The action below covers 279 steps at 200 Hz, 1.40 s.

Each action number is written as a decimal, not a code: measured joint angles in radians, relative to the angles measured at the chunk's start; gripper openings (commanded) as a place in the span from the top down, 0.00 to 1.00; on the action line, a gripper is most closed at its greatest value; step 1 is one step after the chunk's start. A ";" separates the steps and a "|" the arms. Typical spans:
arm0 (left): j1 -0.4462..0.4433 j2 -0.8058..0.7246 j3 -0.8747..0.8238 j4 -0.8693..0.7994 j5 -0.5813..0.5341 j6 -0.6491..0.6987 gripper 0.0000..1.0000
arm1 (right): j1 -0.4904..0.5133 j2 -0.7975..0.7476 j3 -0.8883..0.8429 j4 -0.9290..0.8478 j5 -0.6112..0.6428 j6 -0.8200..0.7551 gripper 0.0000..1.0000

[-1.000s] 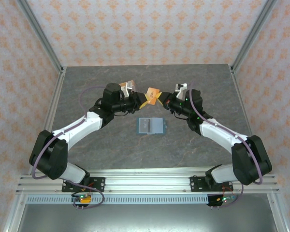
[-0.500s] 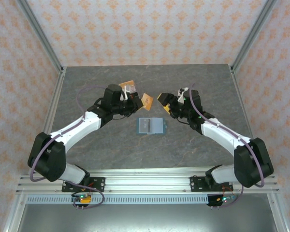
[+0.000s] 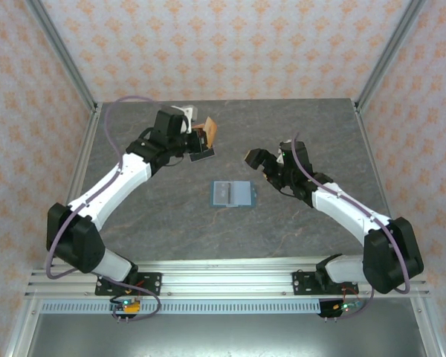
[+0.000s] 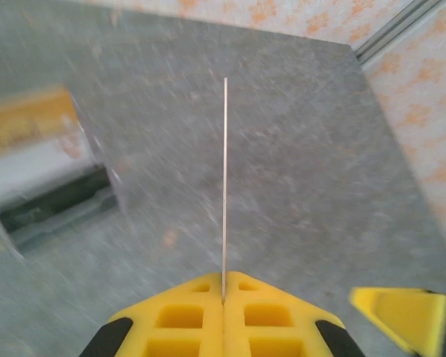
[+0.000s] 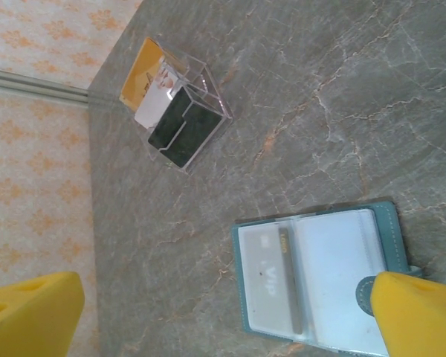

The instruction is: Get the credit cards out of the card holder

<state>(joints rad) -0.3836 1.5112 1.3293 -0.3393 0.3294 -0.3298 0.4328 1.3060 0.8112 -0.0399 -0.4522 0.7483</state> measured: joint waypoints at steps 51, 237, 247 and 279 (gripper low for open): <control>0.082 0.196 0.190 -0.088 -0.051 0.413 1.00 | 0.000 0.001 0.001 -0.024 0.013 -0.021 0.01; 0.264 0.586 0.528 -0.284 0.172 1.184 1.00 | 0.000 0.192 0.140 -0.042 0.010 0.009 0.01; 0.264 0.596 0.544 -0.293 0.181 1.198 1.00 | 0.000 0.203 0.149 -0.042 0.008 0.014 0.01; 0.266 0.631 0.580 -0.306 0.215 1.226 1.00 | 0.000 0.224 0.165 -0.039 0.007 0.023 0.01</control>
<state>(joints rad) -0.1181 2.1422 1.9091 -0.6456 0.5446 0.8967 0.4328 1.5299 0.9760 -0.0788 -0.4450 0.7708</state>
